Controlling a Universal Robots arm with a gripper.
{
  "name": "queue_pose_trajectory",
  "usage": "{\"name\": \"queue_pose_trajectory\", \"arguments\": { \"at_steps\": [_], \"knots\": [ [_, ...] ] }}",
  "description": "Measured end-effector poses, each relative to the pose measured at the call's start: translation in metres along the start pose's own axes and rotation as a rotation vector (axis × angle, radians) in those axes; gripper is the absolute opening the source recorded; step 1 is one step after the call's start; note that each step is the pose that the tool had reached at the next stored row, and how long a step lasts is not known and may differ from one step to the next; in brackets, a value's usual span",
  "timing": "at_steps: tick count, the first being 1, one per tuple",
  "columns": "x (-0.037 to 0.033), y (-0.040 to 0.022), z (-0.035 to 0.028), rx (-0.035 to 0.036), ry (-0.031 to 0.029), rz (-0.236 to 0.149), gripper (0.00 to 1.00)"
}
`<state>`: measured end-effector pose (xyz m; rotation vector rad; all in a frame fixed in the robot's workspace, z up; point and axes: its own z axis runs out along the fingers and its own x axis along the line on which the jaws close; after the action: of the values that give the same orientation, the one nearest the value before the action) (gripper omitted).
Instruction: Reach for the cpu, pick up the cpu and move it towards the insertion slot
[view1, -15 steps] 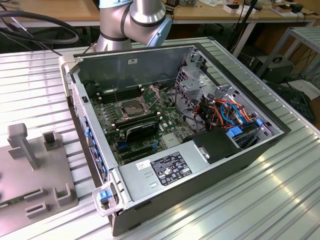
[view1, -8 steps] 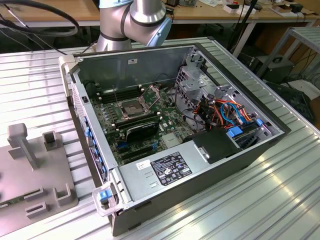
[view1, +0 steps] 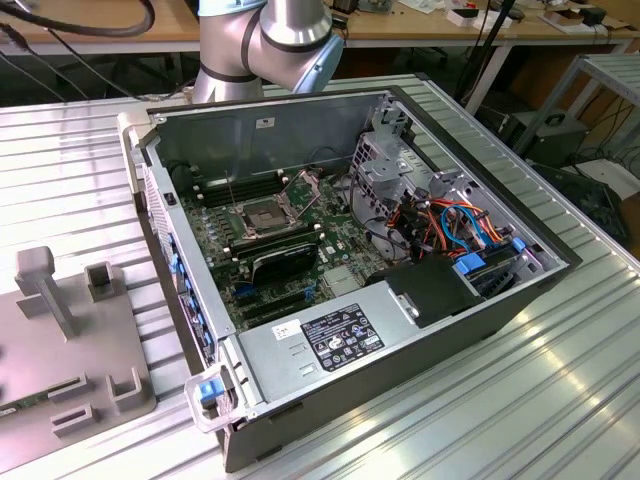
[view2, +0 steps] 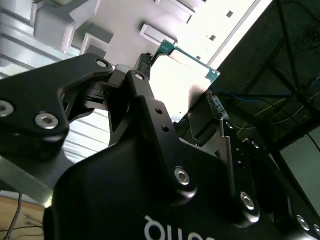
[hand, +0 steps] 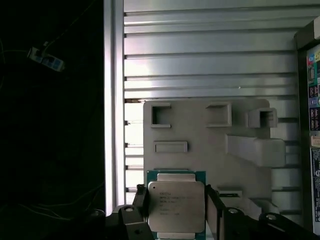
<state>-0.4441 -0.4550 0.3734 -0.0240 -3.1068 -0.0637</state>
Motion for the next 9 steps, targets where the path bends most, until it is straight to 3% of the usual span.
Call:
{"name": "queue_pose_trajectory", "arguments": {
  "at_steps": [4, 9],
  "knots": [
    [0.0006, 0.0009, -0.0173, 0.0001, 0.0002, 0.000, 0.55],
    [0.0011, 0.0016, -0.0325, 0.0003, 0.0001, 0.000, 0.55]
  ]
}}
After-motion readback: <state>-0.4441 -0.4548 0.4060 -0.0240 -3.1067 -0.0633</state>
